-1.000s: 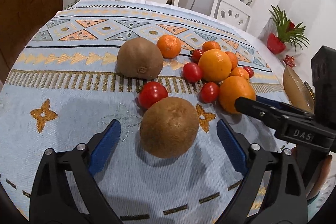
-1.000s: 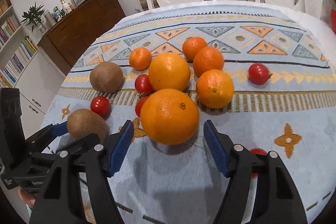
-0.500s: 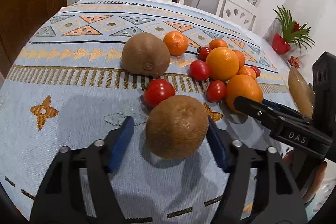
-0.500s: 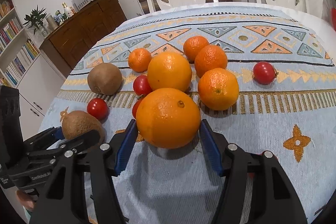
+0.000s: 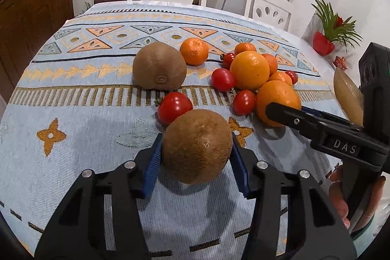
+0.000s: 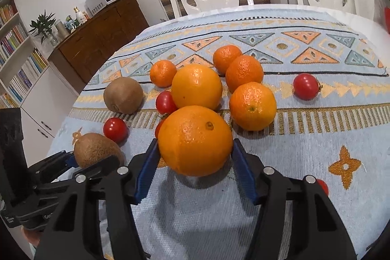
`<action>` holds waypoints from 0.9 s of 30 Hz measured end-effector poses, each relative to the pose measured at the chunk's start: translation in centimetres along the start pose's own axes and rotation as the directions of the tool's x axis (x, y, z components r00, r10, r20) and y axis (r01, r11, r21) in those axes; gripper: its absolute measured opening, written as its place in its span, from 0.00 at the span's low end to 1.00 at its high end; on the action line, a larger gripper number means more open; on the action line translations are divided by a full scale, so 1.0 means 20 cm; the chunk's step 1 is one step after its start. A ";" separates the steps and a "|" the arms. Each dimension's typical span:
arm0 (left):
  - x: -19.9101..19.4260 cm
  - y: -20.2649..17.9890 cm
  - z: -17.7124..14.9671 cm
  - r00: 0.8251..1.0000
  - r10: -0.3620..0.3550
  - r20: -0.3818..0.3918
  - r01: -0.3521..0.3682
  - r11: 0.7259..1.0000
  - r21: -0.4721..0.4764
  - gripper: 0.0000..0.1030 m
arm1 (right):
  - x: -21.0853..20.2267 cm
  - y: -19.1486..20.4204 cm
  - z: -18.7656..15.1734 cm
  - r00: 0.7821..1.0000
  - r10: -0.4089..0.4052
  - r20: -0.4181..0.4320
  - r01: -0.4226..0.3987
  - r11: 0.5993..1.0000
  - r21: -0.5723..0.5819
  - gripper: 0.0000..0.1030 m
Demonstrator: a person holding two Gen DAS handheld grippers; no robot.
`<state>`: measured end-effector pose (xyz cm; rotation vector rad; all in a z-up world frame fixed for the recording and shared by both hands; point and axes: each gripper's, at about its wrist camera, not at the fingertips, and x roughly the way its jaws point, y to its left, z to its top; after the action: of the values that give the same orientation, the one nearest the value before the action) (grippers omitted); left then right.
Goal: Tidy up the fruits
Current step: 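Grasp the brown kiwi with the left tool while the right tool grasps a large orange, then carry the kiwi and orange in both tools over the amber glass bowl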
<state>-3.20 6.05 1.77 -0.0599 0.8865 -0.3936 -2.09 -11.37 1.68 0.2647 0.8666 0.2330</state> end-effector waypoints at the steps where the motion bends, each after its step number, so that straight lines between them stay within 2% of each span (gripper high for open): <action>1: 0.00 0.00 0.00 1.000 -0.004 0.003 0.004 1.000 0.000 0.50 | 0.00 0.00 0.00 1.000 0.001 0.003 -0.001 1.000 0.000 0.57; 8: -0.04 -0.01 -0.01 0.999 0.009 0.037 -0.010 1.000 0.009 0.50 | -0.07 -0.03 -0.01 0.998 0.024 0.057 -0.025 1.000 0.019 0.57; 11: -0.06 -0.02 -0.01 0.998 0.044 0.050 -0.044 0.999 0.015 0.50 | -0.12 0.00 -0.02 0.996 0.019 0.087 -0.019 1.000 -0.003 0.57; 17: -0.17 -0.14 0.03 0.997 0.026 0.070 -0.027 0.999 0.023 0.50 | -0.34 0.00 -0.01 0.990 0.006 0.143 -0.004 1.000 -0.012 0.57; 19: -0.21 -0.22 0.05 0.996 0.011 0.086 -0.015 0.999 0.045 0.50 | -0.44 -0.03 0.00 0.986 -0.026 0.163 0.027 1.000 -0.002 0.57; 23: -0.25 -0.44 0.11 0.993 -0.068 0.098 0.058 0.992 0.108 0.50 | -0.60 -0.15 -0.02 0.981 -0.081 0.177 0.074 0.996 0.048 0.57; 27: -0.24 -0.71 0.17 0.987 -0.140 0.076 0.123 0.973 0.195 0.50 | -0.76 -0.36 -0.06 0.963 -0.209 0.168 0.187 0.973 0.137 0.57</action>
<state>-7.86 -5.76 10.52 0.0391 0.7553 -0.5934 -11.86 -22.64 9.63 0.3038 0.7213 -0.0310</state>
